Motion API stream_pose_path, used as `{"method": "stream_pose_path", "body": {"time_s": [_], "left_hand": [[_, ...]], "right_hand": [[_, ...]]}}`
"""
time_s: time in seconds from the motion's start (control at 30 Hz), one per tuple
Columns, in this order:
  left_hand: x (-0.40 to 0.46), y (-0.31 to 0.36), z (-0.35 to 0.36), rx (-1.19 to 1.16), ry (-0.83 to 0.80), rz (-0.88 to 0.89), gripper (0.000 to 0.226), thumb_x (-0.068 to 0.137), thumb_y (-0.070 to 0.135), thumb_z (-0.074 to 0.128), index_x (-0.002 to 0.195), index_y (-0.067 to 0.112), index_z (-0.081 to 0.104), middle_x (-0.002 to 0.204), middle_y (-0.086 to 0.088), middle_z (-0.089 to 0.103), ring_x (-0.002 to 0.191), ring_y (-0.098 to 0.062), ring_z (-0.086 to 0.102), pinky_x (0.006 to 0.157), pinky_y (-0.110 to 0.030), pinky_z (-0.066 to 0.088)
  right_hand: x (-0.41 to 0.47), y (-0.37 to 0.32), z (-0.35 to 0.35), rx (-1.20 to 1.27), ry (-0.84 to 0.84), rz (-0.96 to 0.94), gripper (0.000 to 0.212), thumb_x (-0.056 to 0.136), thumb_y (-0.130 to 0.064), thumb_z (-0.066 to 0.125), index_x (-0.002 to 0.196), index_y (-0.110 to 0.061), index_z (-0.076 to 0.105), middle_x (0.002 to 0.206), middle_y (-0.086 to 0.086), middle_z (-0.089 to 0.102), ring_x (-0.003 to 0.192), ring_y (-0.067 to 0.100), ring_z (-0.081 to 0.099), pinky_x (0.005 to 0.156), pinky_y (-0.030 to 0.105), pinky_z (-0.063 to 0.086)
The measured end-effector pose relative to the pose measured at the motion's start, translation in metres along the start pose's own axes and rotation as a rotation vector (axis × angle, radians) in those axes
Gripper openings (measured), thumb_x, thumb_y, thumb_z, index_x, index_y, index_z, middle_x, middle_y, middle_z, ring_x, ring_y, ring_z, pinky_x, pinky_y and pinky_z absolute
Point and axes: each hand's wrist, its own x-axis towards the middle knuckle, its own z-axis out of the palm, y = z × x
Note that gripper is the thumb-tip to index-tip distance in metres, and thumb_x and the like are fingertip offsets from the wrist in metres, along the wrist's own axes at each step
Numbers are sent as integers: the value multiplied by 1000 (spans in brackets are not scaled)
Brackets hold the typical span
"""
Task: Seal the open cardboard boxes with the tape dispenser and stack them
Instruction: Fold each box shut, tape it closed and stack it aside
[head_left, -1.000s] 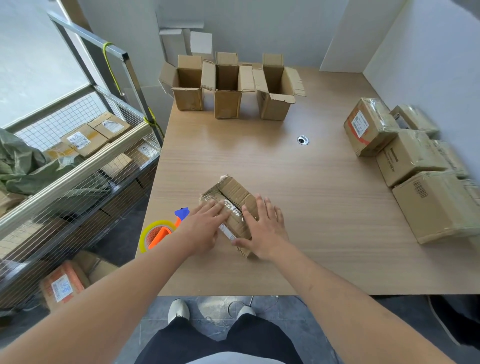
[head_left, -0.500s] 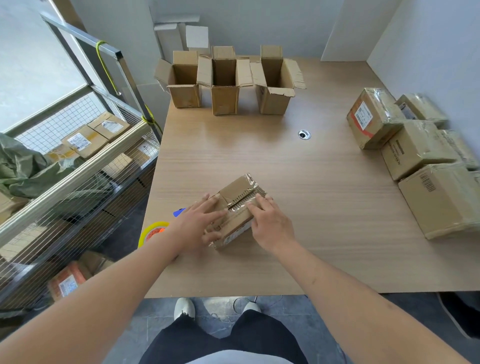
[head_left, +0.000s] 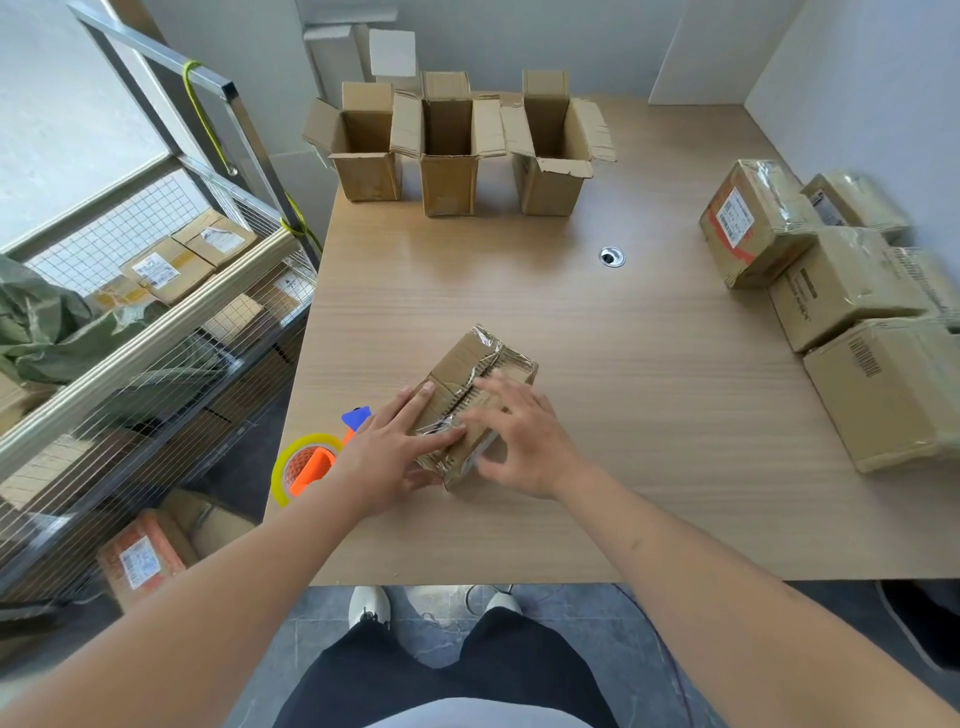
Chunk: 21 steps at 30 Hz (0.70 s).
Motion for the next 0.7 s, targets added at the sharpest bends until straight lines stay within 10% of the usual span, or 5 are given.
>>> {"method": "stream_pose_path", "body": {"time_s": [0.2, 0.5, 0.7], "left_hand": [[-6, 14, 0, -91, 82, -63, 65, 86, 57, 74, 146, 49, 51, 171, 1, 11, 158, -23, 10, 124, -44, 25], [-8, 23, 2, -74, 78, -131, 61, 88, 57, 71, 146, 47, 52, 171, 2, 11, 156, -24, 13, 124, -38, 22], [-9, 29, 2, -82, 108, -146, 62, 87, 56, 73, 145, 45, 53, 171, 1, 16, 155, -27, 16, 122, -41, 25]], "right_hand": [[5, -20, 10, -130, 3, 8, 65, 55, -59, 89, 100, -20, 62, 112, 3, 53, 106, 25, 52, 94, 41, 44], [8, -23, 23, -153, 16, 30, 25, 75, -27, 81, 87, -20, 60, 102, 5, 56, 95, 28, 58, 74, 37, 45], [-1, -20, 24, -65, 39, 48, 39, 76, -37, 86, 104, -22, 63, 108, 1, 52, 103, 23, 53, 73, 39, 53]]}}
